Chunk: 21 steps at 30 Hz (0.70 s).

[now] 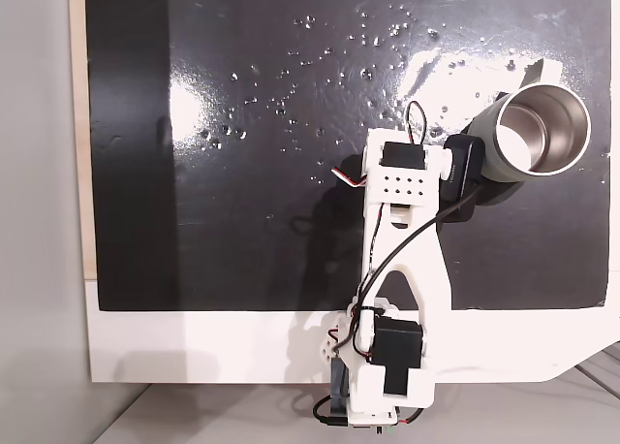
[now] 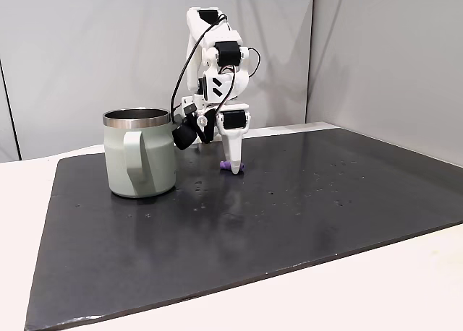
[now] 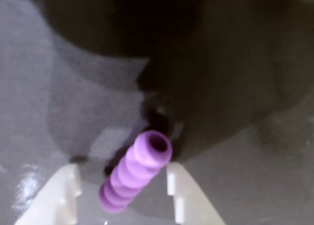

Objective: Grasp a pengrip and put it in the cup.

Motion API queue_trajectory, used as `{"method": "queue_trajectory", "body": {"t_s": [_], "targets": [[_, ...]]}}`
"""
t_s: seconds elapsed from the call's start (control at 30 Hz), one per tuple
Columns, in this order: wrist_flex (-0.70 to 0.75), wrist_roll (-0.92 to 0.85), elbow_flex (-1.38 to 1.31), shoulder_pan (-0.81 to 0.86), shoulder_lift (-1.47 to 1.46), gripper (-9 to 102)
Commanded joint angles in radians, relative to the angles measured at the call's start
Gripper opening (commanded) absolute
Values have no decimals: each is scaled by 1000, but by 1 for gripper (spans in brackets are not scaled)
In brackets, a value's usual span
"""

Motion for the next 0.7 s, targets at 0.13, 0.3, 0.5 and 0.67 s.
{"method": "queue_trajectory", "body": {"t_s": [0.13,0.3,0.5,0.67], "targets": [[-28,11,-43,9,-26,0],[-21,14,-49,9,2,0],[104,25,-156,5,126,0],[233,18,-270,11,270,0]]}}
